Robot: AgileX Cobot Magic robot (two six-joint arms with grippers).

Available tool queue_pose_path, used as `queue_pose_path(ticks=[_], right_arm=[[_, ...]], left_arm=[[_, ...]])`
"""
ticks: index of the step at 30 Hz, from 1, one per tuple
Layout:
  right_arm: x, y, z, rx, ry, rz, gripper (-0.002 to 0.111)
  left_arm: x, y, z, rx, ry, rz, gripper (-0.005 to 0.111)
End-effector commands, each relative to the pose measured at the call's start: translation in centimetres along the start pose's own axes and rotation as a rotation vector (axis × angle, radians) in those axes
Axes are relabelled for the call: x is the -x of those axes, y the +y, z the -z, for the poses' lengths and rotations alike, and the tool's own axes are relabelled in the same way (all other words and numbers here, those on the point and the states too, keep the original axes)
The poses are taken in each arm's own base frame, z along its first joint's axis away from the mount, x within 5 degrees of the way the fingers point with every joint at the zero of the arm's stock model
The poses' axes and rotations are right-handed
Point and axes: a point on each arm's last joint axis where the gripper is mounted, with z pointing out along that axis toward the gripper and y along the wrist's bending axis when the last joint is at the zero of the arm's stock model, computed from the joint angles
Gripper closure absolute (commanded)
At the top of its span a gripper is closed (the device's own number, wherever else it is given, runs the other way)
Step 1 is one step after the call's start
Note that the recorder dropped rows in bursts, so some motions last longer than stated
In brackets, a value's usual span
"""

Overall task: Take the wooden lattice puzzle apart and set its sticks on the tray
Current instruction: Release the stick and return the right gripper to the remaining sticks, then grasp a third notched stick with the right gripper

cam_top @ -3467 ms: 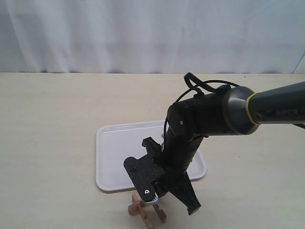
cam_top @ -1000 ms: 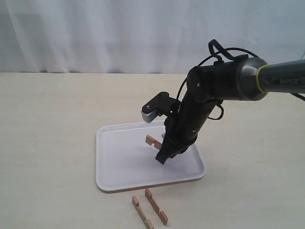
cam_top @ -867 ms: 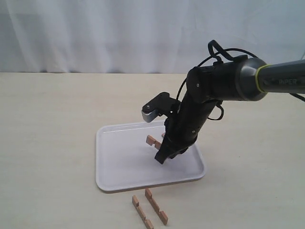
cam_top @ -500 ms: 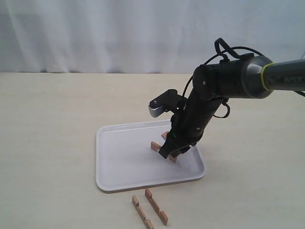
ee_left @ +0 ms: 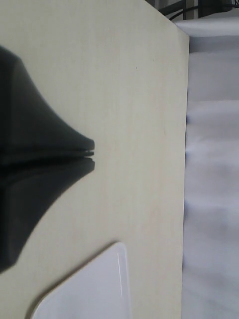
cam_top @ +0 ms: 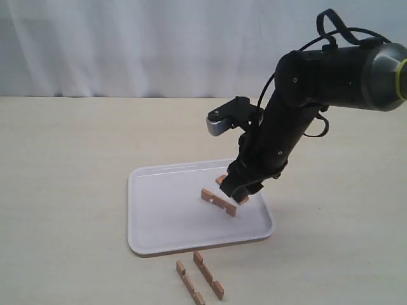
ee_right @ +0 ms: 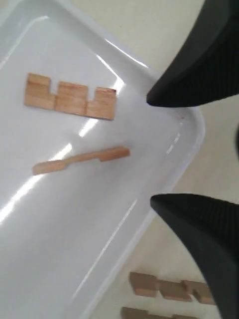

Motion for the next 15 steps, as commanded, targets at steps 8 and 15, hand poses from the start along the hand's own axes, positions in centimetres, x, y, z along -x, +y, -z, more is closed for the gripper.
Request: queue_pose_path(ticks=[8, 15], right_arm=[[-2.3, 9.4, -2.9, -0.042, 0.105, 0.219, 0.057], [-1.8, 11.3, -3.4, -0.034, 0.004, 0.198, 0.058]], left_arm=[[0.0, 0.0, 0.0, 0.002, -0.006, -0.006, 0.107], [0.0, 0.0, 0.0, 0.002, -0.006, -0.006, 0.107]])
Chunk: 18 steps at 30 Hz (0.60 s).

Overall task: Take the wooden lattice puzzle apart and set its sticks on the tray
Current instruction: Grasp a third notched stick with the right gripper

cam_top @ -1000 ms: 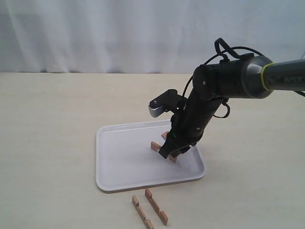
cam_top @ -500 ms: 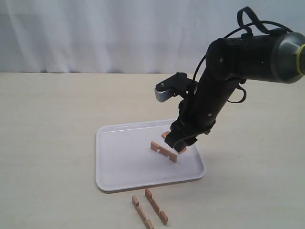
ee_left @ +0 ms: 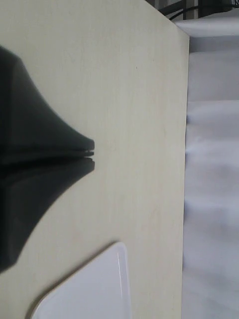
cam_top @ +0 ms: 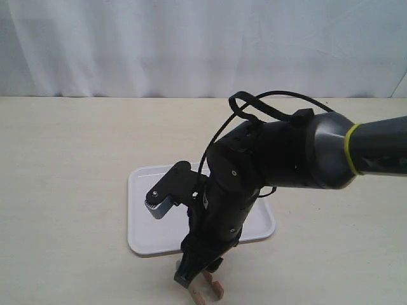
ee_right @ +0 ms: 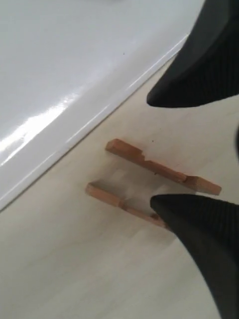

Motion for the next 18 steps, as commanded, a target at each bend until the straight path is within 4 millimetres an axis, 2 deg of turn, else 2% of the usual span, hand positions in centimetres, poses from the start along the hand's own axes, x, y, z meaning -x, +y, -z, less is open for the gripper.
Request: queue_pose_path(ticks=[1, 5, 14, 18], right_arm=[[0.1, 0.0, 0.2, -0.009, -0.036, -0.031, 0.058], [0.2, 0.0, -0.4, -0.017, -0.092, -0.043, 0.058], [0.0, 0.1, -2.2, -0.008, -0.043, -0.065, 0.058], [0.0, -0.1, -2.3, -0.024, -0.049, -0.047, 0.06]], left_arm=[[0.0, 0.0, 0.0, 0.002, -0.006, -0.006, 0.107], [0.0, 0.0, 0.0, 0.002, -0.006, -0.006, 0.107], [0.0, 0.0, 0.0, 0.002, -0.006, -0.006, 0.107], [0.0, 0.0, 0.0, 0.002, -0.006, -0.006, 0.107]])
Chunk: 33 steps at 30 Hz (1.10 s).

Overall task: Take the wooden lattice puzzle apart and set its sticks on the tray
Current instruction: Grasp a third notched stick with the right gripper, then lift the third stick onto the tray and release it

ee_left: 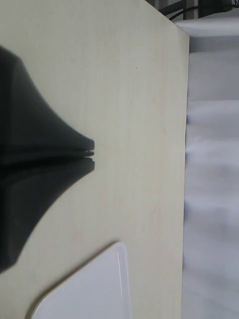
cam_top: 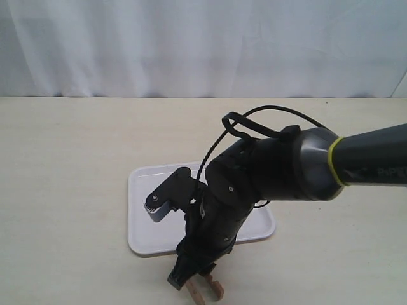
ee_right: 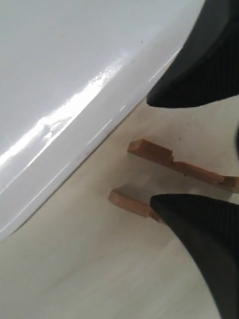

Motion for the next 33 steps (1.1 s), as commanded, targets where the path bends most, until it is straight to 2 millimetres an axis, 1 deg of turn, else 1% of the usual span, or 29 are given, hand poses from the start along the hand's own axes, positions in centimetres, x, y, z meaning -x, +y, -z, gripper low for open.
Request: queue_pose_path(ticks=[1, 4, 11, 16, 17, 18, 20, 21, 25, 27, 30, 33], right_arm=[[0.0, -0.1, -0.1, -0.017, -0.013, 0.018, 0.061], [0.0, -0.1, -0.4, -0.014, -0.006, 0.016, 0.064], [-0.2, -0.1, -1.6, -0.01, 0.026, 0.017, 0.065], [-0.3, 0.0, -1.9, -0.009, 0.032, 0.017, 0.066], [-0.3, 0.0, -1.9, -0.009, 0.032, 0.017, 0.07], [-0.3, -0.1, -1.9, -0.01, 0.033, 0.019, 0.077], [-0.3, -0.1, -1.8, -0.018, 0.038, 0.035, 0.095], [-0.3, -0.2, -1.8, -0.022, 0.041, 0.044, 0.102], [-0.5, -0.3, -1.7, -0.039, 0.055, 0.07, 0.104], [-0.5, -0.4, -1.4, -0.049, 0.059, 0.083, 0.104], [0.0, -0.6, 0.0, -0.068, 0.031, 0.096, 0.104], [0.9, -0.8, 2.4, -0.09, -0.041, 0.102, 0.104]], left_arm=[[0.0, 0.0, 0.0, 0.002, -0.006, -0.006, 0.107], [0.0, 0.0, 0.0, 0.002, -0.006, -0.006, 0.107], [0.0, 0.0, 0.0, 0.002, -0.006, -0.006, 0.107], [0.0, 0.0, 0.0, 0.002, -0.006, -0.006, 0.107], [0.0, 0.0, 0.0, 0.002, -0.006, -0.006, 0.107], [0.0, 0.0, 0.0, 0.002, -0.006, -0.006, 0.107], [0.0, 0.0, 0.0, 0.002, -0.006, -0.006, 0.107], [0.0, 0.0, 0.0, 0.002, -0.006, -0.006, 0.107], [0.0, 0.0, 0.0, 0.002, -0.006, -0.006, 0.107], [0.0, 0.0, 0.0, 0.002, -0.006, -0.006, 0.107], [0.0, 0.0, 0.0, 0.002, -0.006, -0.006, 0.107], [0.0, 0.0, 0.0, 0.002, -0.006, -0.006, 0.107]])
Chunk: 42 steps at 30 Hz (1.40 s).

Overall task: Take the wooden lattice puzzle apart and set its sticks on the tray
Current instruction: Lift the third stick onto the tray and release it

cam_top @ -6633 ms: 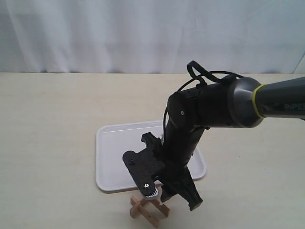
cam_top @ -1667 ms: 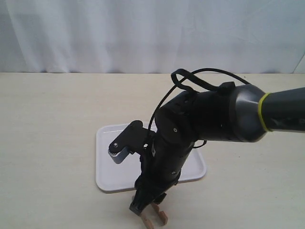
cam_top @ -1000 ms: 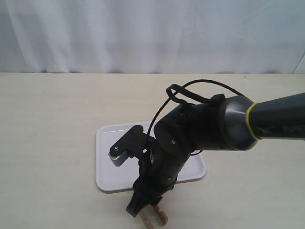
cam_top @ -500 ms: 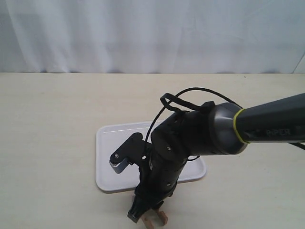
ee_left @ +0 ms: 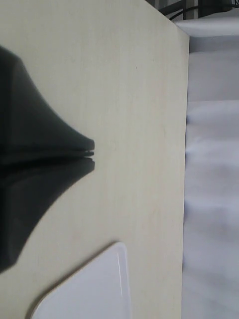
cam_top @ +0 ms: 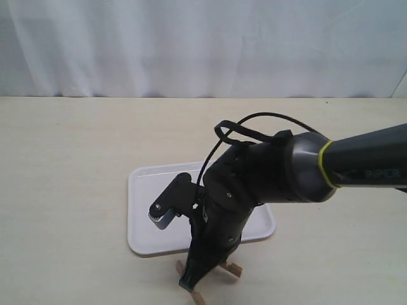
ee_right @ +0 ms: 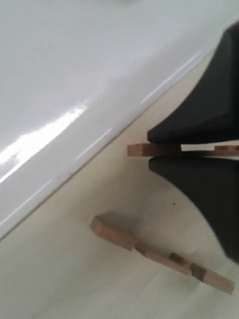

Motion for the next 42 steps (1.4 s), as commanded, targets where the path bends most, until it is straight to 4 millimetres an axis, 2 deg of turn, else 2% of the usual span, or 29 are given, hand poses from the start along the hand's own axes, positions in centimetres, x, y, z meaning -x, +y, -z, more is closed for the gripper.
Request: queue_pose_path(ticks=[1, 5, 8, 16, 20, 27, 33, 37, 39, 42], right_arm=[[1.4, -0.7, 3.7, -0.041, -0.11, 0.014, 0.104], [3.0, -1.2, 5.9, -0.059, -0.196, -0.001, 0.104], [4.3, -1.5, 6.2, -0.07, -0.226, -0.013, 0.104], [7.9, -2.8, 3.5, -0.118, -0.221, -0.083, 0.104], [9.0, -3.1, 1.6, -0.115, -0.153, -0.11, 0.104], [9.1, -5.5, -1.0, -0.113, -0.085, -0.246, 0.104], [8.3, -7.4, -1.7, -0.077, -0.074, -0.35, 0.104], [8.2, -7.9, -1.7, -0.077, -0.074, -0.384, 0.103], [8.2, -7.9, -1.7, -0.077, -0.074, -0.394, 0.1], [8.2, -7.9, -1.7, -0.076, -0.077, -0.402, 0.089]], left_arm=[[0.0, 0.0, 0.0, 0.002, -0.006, -0.006, 0.107], [0.0, 0.0, 0.0, 0.002, -0.006, -0.006, 0.107], [0.0, 0.0, 0.0, 0.002, -0.006, -0.006, 0.107], [0.0, 0.0, 0.0, 0.002, -0.006, -0.006, 0.107], [0.0, 0.0, 0.0, 0.002, -0.006, -0.006, 0.107], [0.0, 0.0, 0.0, 0.002, -0.006, -0.006, 0.107], [0.0, 0.0, 0.0, 0.002, -0.006, -0.006, 0.107], [0.0, 0.0, 0.0, 0.002, -0.006, -0.006, 0.107], [0.0, 0.0, 0.0, 0.002, -0.006, -0.006, 0.107], [0.0, 0.0, 0.0, 0.002, -0.006, -0.006, 0.107]])
